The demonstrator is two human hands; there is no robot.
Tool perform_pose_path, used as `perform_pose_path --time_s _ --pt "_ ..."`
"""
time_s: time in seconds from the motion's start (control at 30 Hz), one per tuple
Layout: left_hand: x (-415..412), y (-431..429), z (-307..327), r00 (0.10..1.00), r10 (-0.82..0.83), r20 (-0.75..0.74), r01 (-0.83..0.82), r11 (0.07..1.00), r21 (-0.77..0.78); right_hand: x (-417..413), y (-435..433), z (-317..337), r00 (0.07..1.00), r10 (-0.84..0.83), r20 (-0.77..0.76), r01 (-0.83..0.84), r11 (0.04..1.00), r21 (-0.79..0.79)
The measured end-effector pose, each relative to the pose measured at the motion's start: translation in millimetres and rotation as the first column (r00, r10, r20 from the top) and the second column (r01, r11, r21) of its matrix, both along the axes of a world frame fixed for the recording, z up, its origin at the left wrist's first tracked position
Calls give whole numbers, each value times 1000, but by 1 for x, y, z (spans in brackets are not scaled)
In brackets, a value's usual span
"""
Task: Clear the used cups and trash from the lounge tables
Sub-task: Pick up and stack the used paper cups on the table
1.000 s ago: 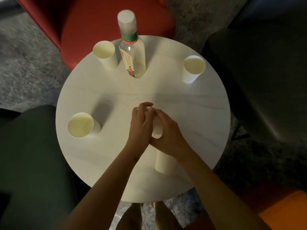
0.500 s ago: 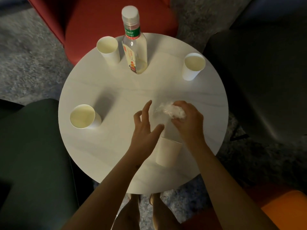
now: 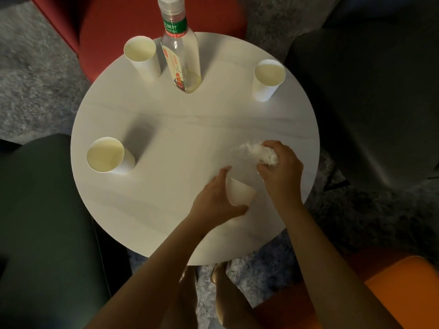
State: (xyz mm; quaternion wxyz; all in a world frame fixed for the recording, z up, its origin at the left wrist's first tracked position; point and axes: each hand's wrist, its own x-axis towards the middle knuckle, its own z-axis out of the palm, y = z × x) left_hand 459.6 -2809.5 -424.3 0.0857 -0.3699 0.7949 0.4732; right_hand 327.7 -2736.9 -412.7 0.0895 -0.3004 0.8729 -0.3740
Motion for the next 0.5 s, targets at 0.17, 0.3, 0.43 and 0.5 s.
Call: perform_pose_path --time_s 0.17,0.3,0.43,0.5 --pt "5 -32 14 973 189 -130 -217 942 -258 -1 -3 5 993 114 18 -115 993 37" --pt "7 -39 20 988 91 -127 -139 881 -453 6 -12 6 966 259 -26 -257 964 70" --pt "10 -35 17 992 -43 -120 -25 860 -509 21 -22 3 912 411 -5 -410 911 53" --pt "11 -32 14 988 -93 -127 13 853 -522 26 -25 1 886 464 28 -465 883 61"
